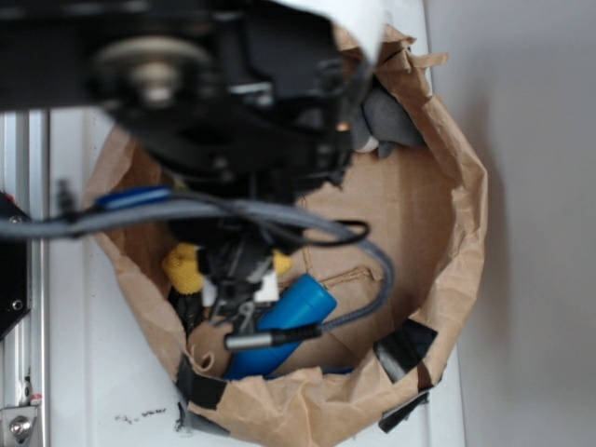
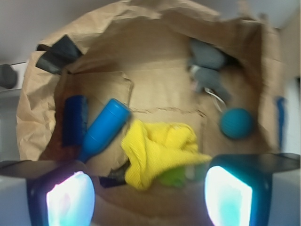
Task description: Grab the gray animal.
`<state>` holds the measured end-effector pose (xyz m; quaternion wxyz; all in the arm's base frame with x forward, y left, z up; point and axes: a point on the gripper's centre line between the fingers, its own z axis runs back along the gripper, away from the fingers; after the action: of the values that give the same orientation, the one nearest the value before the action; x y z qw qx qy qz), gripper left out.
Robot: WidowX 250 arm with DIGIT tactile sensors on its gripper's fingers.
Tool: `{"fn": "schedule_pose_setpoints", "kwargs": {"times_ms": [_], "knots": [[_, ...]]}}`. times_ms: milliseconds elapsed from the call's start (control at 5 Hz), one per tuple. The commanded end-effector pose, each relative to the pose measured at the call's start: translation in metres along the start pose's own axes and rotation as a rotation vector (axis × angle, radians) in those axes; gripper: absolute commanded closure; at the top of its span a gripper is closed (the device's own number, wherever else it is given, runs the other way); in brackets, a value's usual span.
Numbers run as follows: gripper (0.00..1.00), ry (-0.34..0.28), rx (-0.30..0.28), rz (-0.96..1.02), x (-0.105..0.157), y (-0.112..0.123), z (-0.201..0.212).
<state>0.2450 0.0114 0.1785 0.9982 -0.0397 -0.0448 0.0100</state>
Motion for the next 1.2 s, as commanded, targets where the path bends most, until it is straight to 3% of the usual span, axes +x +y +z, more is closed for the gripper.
{"fn": "schedule_pose_setpoints", "kwargs": {"times_ms": [0, 800, 1000], "knots": [[0.0, -0.098, -0.058, -0.127, 0.035, 0.023, -0.017], [0.0, -0.098, -0.058, -0.127, 0.035, 0.023, -0.017], [0.0, -0.091, 0.063, -0.083, 0.055, 0.041, -0.06]]}}
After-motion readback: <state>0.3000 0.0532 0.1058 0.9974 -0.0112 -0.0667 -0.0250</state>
